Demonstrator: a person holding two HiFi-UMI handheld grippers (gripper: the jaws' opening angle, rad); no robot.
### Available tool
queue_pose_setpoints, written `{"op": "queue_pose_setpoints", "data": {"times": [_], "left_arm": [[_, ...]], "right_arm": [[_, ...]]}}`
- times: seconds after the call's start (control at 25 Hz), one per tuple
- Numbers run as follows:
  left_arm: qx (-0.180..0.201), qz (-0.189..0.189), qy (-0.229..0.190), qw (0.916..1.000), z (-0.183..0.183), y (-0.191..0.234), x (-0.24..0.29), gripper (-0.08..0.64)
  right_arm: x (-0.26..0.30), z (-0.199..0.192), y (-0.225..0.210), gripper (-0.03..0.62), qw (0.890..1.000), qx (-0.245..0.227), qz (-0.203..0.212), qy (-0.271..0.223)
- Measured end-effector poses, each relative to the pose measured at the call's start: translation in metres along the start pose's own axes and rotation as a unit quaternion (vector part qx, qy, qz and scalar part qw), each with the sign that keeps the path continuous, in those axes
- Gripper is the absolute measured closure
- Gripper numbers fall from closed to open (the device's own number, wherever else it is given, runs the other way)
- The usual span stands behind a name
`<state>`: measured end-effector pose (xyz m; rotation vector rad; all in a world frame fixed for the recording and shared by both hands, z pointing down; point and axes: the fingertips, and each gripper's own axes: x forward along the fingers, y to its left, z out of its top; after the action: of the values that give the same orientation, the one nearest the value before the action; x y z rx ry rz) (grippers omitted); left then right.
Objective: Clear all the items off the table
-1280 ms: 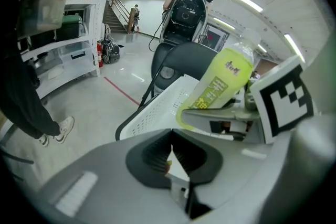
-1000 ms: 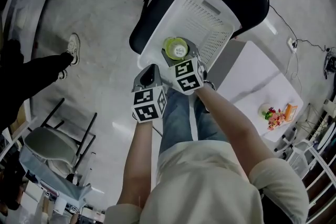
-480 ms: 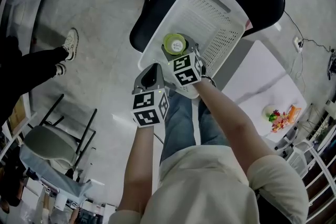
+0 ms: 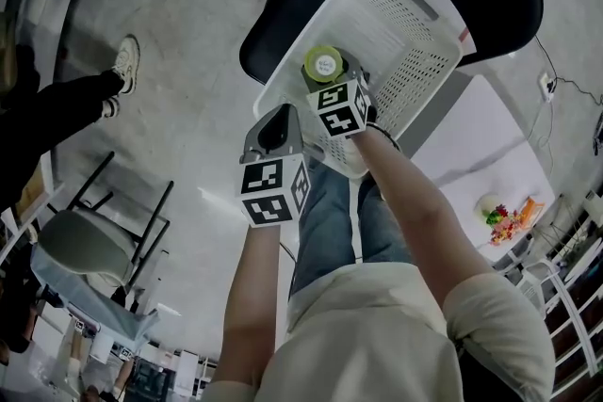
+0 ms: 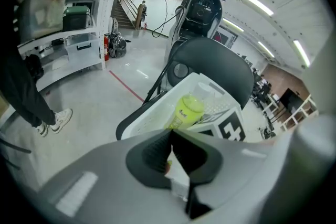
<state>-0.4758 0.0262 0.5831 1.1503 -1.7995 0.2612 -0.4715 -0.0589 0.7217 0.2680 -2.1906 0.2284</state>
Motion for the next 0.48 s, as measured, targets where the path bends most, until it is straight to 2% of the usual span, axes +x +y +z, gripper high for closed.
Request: {"op": "queue_pose_setpoints", "data": {"times": [0.48], "left_arm": [[0.001, -0.007, -0.002, 1.0000, -0.003, -0.003, 0.006, 0.552]], "right_arm": [[0.025, -0.017, -0.004, 0.319, 1.000, 0.006, 0.001, 0.004]]}}
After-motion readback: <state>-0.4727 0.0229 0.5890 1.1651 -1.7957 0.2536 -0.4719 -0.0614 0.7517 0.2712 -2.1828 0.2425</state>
